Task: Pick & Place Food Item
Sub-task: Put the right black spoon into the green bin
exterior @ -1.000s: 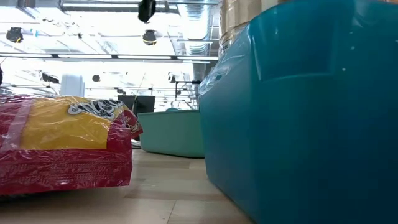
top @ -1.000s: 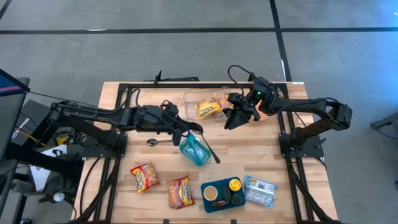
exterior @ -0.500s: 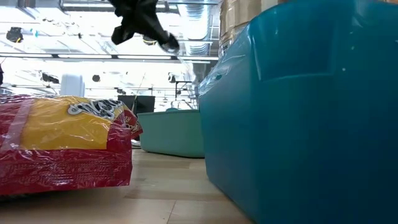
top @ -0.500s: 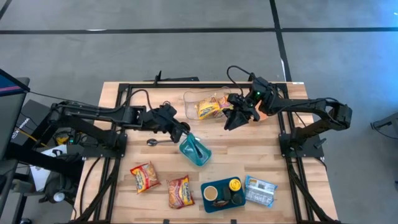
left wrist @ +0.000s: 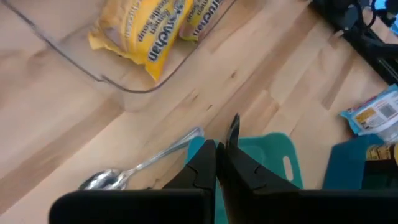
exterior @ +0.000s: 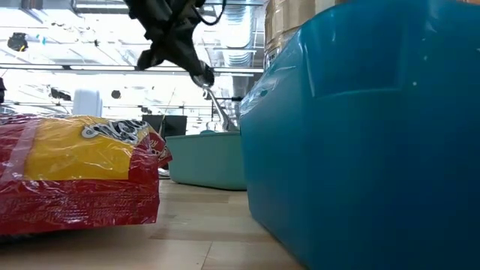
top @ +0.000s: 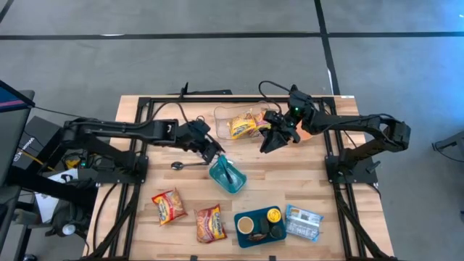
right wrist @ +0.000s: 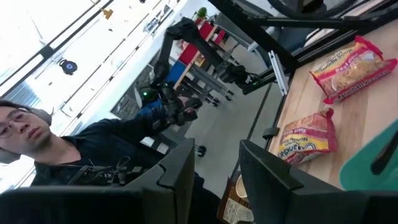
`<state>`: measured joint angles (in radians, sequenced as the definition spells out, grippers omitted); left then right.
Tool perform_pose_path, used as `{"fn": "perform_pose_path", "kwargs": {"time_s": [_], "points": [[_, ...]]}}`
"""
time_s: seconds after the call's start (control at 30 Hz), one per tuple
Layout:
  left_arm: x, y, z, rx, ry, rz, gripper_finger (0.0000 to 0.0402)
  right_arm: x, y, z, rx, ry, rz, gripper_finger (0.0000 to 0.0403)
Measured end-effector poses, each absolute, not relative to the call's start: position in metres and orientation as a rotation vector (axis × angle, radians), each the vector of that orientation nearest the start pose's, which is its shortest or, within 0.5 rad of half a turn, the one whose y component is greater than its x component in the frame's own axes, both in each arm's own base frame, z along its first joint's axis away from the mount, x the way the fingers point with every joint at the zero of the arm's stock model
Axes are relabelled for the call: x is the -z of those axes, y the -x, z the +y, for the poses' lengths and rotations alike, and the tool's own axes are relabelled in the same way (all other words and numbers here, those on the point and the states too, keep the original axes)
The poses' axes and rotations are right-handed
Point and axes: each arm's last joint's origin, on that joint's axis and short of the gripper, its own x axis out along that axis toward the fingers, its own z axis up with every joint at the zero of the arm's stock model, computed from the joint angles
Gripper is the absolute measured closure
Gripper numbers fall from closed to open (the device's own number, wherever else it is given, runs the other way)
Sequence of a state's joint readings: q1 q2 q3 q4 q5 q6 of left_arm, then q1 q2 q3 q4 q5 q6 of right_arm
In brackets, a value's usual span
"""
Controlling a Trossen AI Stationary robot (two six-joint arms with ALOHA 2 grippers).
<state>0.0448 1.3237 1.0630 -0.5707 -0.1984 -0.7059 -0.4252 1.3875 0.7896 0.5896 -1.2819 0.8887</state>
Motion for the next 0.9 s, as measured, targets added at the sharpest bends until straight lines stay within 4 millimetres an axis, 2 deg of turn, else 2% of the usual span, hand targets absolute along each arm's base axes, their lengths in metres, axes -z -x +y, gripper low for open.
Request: {"fn": "perform_pose_path", "kwargs": {"time_s": [0.37,0.9], "points": [[-0.256,-0.292,0.018,-0.505,0.599,0.807,0.0400,-0.272,-0.270,-0.092,-0.793,-0.835,0.391,0.0282],[-0.248,-0.301,0.019,-0.499,0.606,0.801,0.0397,-0.271,-0.272,-0.086,-0.810,-0.827,0.402,0.0282]]}}
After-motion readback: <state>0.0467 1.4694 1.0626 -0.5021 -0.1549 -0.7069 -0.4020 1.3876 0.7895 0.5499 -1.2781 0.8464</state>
